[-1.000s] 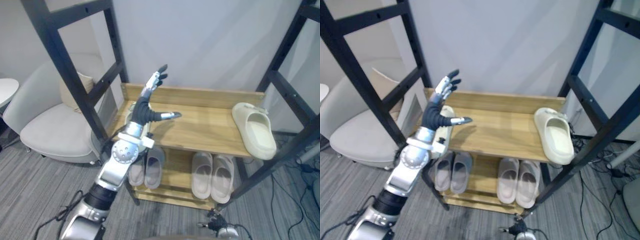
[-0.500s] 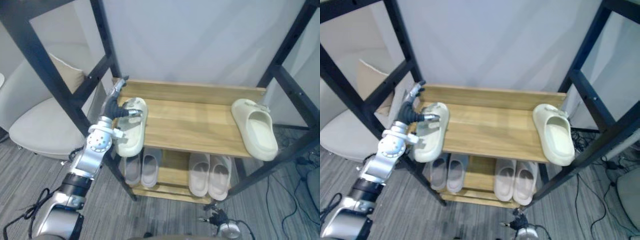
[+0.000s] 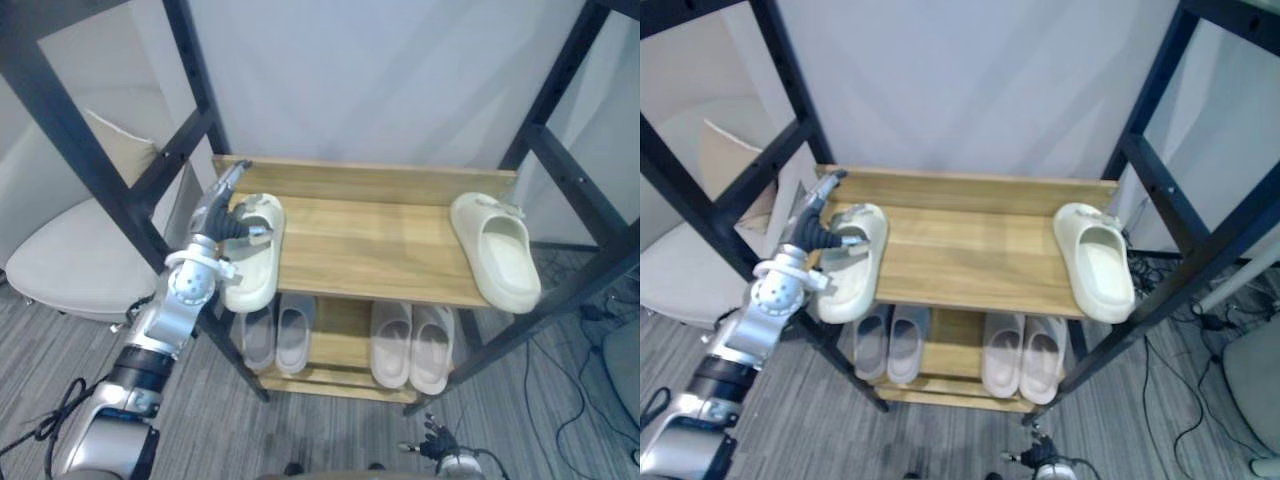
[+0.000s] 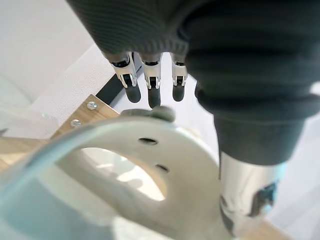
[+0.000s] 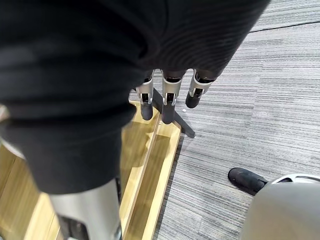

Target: Organize the slippers on the shoe rack

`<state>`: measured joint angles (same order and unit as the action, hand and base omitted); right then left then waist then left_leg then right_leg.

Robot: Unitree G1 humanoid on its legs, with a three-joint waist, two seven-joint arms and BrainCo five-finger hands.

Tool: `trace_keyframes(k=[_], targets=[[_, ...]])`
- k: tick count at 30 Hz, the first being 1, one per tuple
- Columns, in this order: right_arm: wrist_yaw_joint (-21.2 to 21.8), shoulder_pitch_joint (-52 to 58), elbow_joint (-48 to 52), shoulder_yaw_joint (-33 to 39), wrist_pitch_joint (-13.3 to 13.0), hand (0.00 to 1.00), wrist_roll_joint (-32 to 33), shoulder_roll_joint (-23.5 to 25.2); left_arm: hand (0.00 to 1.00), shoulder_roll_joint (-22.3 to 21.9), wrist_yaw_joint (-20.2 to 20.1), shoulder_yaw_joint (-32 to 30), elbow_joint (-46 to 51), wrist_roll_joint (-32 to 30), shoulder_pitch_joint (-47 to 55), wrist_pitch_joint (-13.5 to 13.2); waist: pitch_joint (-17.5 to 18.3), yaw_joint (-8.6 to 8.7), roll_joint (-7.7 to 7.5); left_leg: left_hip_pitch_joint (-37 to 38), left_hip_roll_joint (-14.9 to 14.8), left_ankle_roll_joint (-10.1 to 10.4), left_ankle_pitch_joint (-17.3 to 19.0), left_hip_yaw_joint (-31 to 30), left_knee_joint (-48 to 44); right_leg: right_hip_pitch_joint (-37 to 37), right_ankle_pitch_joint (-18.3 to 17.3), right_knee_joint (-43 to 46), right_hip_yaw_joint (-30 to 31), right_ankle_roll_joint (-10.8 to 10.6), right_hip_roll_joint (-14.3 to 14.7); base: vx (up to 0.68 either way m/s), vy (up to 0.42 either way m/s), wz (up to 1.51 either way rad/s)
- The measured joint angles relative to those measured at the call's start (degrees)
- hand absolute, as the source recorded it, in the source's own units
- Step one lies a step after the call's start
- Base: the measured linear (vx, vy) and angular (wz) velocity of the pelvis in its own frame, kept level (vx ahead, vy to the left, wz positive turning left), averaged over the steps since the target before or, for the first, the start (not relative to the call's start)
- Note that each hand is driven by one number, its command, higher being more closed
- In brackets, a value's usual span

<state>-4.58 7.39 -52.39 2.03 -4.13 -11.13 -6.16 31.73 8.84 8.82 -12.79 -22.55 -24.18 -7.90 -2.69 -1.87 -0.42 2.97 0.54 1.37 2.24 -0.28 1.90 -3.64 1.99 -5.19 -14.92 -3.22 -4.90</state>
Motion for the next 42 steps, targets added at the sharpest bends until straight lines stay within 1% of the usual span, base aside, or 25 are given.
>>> trace_keyframes(k=[4, 7, 9, 10, 12, 13, 15, 21, 27, 36, 38, 42], targets=[[0.02, 0.13, 0.39, -0.03, -0.08, 0.00, 0.00, 0.01, 0.00, 1.22, 0.06, 0.00, -0.30, -1.40, -0.61, 0.13, -0.15, -0.09, 0.07, -0.45, -0.28, 0.20, -0.11, 0.44, 0.00, 0.62, 0.21, 0.02, 0.47, 0.29, 0.31, -0.02, -0.008, -0.06], [0.07, 0.59, 0.83, -0.07, -0.10, 0.00, 0.00, 0.01, 0.00, 1.39, 0.02, 0.00, -1.64, -3.91, -2.28, 1.10, -0.17, -0.08, 0.04, -0.52, -0.43, 0.34, -0.21, 0.58, 0.00, 0.64, 0.30, 0.06, 0.65, 0.42, 0.47, -0.02, -0.004, -0.02], [0.14, 1.22, 2.12, -0.27, -0.21, 0.00, 0.00, 0.02, 0.00, 1.70, -0.01, 0.00, -2.33, -5.00, -2.46, 1.17, -0.19, -0.07, 0.06, -0.51, -0.59, 0.42, -0.23, 0.81, 0.00, 0.77, 0.35, -0.01, 0.87, 0.50, 0.61, -0.03, -0.007, -0.06], [0.18, 1.28, 2.12, -0.33, -0.34, 0.00, 0.00, 0.02, 1.00, 2.03, -0.09, 0.02, -2.90, -5.47, -2.65, 1.54, -0.19, -0.07, 0.05, -0.53, -0.76, 0.58, -0.22, 1.06, 0.02, 1.10, 0.39, -0.10, 1.12, 0.59, 0.74, -0.03, -0.008, -0.07], [0.18, 1.27, 2.13, -0.39, -0.40, 0.00, 0.00, 0.02, 1.00, 2.36, -0.21, 0.21, -3.49, -6.72, -2.77, 2.00, -0.18, -0.06, 0.06, -0.64, -0.85, 0.67, -0.24, 1.24, 0.05, 1.34, 0.47, -0.13, 1.33, 0.70, 0.81, -0.03, -0.007, -0.09], [0.22, 1.25, 2.27, -0.48, -0.45, 0.00, 0.03, 0.05, 1.00, 2.71, -0.47, 0.44, -6.27, -7.78, -3.98, 2.54, -0.29, 0.01, 0.08, -1.00, -1.00, 0.80, -0.33, 1.39, 0.09, 1.75, 0.60, -0.12, 1.69, 0.88, 0.98, -0.02, -0.009, -0.10], [0.22, 1.33, 2.54, -0.49, -0.46, 0.00, 0.03, 0.03, 1.00, 3.09, -1.10, 0.51, -8.05, -7.71, -4.98, 3.56, -0.29, 0.35, 0.07, -0.93, -1.15, 0.85, -0.33, 1.49, 0.09, 1.85, 0.65, -0.13, 1.86, 0.97, 1.12, -0.01, -0.011, -0.06], [0.20, 1.73, 4.10, -0.50, -0.46, 0.00, 0.09, 0.08, 1.00, 4.43, -1.31, 0.60, -9.36, -6.50, -7.29, 4.44, -0.33, 0.43, 0.05, -1.03, -1.20, 0.90, -0.29, 2.62, 0.34, 2.61, 0.79, -0.12, 2.97, 1.11, 1.19, 0.00, 0.005, -0.10], [0.19, 2.17, 4.18, -0.51, -0.47, 0.00, 0.56, 0.28, 1.00, 4.64, -1.31, 0.60, -9.59, -6.19, -7.78, 4.45, -0.35, 0.60, 0.05, -0.96, -1.12, 0.91, -0.28, 2.75, 0.34, 2.61, 0.82, -0.16, 3.07, 1.10, 1.15, 0.00, 0.002, -0.01], [0.16, 1.79, 4.28, -0.53, -0.48, 0.00, 1.12, 0.70, 1.00, 4.55, -1.18, 0.69, -9.69, -3.91, -8.13, 4.53, -0.63, 1.22, 0.32, -0.94, -1.06, 0.90, -0.29, 2.63, 0.33, 2.56, 0.85, -0.28, 2.89, 1.11, 1.06, 0.00, 0.000, 0.00], [0.16, 1.56, 4.27, -0.54, -0.47, 0.00, 1.12, 0.99, 1.00, 4.32, -1.12, 1.11, -9.54, -2.29, -8.72, 4.57, -0.91, 1.31, 0.43, -0.96, -0.98, 0.88, -0.30, 2.59, 0.32, 2.55, 0.89, -0.28, 2.82, 1.05, 0.98, 0.00, 0.000, 0.00], [0.17, 1.17, 4.22, -0.93, -0.46, 0.00, 1.12, 1.51, 1.00, 1.44, 0.10, 2.68, -8.26, -0.95, -9.72, 4.59, -1.02, 1.54, 0.48, -0.97, -0.70, 0.87, -0.31, 2.53, 0.32, 2.51, 0.99, -0.27, 2.65, 0.90, 0.72, 0.00, 0.000, 0.00]])
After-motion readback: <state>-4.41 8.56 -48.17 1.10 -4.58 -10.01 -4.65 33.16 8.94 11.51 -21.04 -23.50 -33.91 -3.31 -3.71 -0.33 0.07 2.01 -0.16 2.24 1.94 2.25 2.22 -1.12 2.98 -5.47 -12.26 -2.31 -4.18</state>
